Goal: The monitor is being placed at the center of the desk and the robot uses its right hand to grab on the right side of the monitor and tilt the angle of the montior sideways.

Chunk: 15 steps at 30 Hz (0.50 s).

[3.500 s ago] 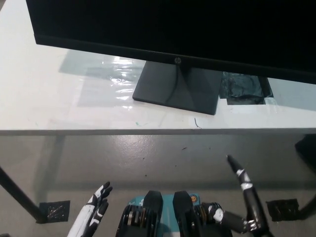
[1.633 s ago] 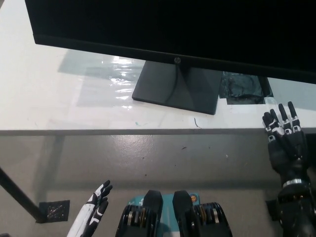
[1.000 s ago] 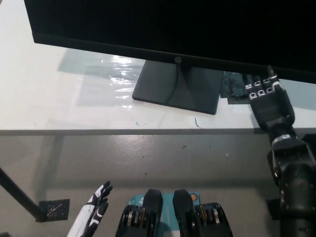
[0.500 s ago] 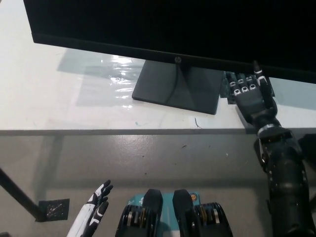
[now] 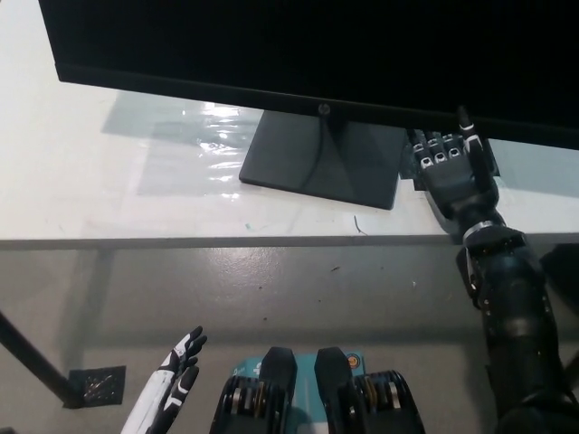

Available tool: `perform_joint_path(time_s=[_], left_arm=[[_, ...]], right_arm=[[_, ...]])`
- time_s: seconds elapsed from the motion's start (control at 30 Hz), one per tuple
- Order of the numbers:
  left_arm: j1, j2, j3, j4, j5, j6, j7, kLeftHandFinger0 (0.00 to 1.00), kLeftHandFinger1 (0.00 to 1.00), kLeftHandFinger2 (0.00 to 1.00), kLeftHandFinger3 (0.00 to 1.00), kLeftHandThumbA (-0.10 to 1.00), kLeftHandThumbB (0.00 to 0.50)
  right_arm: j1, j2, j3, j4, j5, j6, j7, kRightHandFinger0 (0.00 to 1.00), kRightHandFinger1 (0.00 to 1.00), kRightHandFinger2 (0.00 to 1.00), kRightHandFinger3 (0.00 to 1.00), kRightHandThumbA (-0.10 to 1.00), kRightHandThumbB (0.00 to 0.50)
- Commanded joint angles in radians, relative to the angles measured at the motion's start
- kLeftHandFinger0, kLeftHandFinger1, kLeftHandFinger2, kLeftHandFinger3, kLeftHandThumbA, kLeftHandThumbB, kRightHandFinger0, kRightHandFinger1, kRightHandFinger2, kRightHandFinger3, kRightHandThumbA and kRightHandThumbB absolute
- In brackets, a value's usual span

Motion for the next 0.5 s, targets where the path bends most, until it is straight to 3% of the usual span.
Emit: perform_joint_path(time_s=[0.0,0.47], left_arm=[[-0.013,0.012,0.002,-0.022,-0.005,-0.039,0.008,1.0,1.0,1.0,1.0,1.0,0.354],[-0.025,0.012,0.009,-0.018,-0.01,-0.039,0.003,1.0,1.0,1.0,1.0,1.0,0.357]], right_arm=[[-0.109,-0.027,-0.012,0.044,-0.049,-0.052,0.038,1.0,1.0,1.0,1.0,1.0,0.367],[-0.266,-0.109,-0.022,0.332,-0.149,-0.146,0.106,1.0,1.0,1.0,1.0,1.0,0.37]])
